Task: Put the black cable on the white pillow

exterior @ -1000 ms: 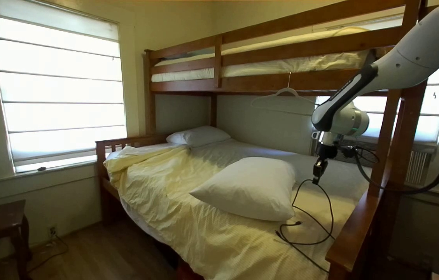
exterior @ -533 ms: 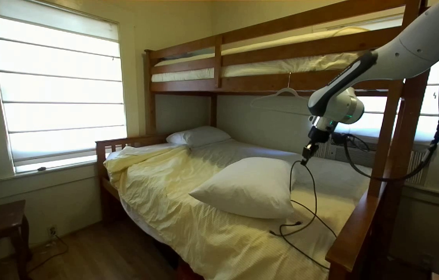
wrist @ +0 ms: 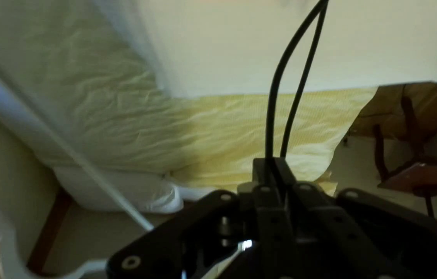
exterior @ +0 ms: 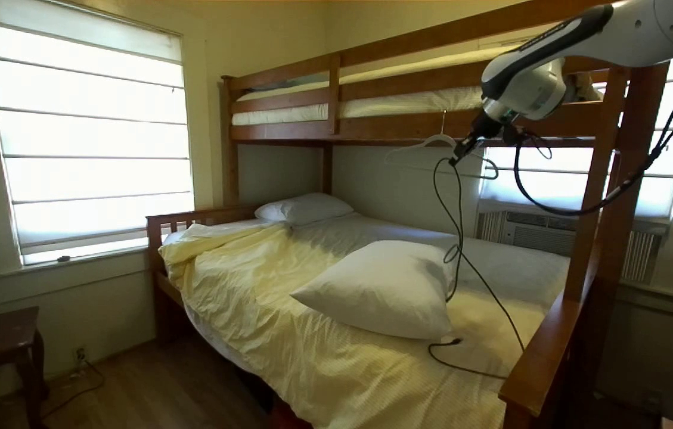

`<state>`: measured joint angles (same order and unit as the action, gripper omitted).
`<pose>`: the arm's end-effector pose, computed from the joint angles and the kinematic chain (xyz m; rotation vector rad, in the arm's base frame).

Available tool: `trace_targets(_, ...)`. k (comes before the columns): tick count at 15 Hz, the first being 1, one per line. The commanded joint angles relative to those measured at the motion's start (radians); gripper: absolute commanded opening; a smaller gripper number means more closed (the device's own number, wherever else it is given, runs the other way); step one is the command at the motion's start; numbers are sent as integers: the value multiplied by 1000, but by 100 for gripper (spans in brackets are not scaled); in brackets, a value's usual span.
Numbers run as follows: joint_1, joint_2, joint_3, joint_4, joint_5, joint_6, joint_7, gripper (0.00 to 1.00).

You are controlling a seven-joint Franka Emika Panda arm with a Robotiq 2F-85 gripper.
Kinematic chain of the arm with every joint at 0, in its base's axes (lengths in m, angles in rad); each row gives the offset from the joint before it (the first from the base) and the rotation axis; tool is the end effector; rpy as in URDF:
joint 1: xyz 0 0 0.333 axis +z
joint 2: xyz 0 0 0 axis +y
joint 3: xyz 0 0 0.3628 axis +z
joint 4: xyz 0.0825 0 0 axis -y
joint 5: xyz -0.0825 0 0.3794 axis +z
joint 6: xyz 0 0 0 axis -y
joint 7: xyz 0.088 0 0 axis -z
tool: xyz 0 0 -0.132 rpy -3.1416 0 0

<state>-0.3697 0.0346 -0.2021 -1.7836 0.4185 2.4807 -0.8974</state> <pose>0.5366 -0.3372 0.6312 2.7746 0.1165 1.0457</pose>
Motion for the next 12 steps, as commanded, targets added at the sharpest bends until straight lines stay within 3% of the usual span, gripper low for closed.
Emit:
trace_targets(1,20,-19,-29,169,78,-5,-63,1)
trace_targets(3,32,5,-36,236,96,54,-115,1)
trace_targets(4,33,-24,-42,177,49,11,-49,5)
trace_targets(9,37,-9,-41,219,57,35,-78,5)
trace_targets(10,36,-6,-40,220,57,37,-79,1)
trace_targets(12,46,29,-33,259,42,62,10,1)
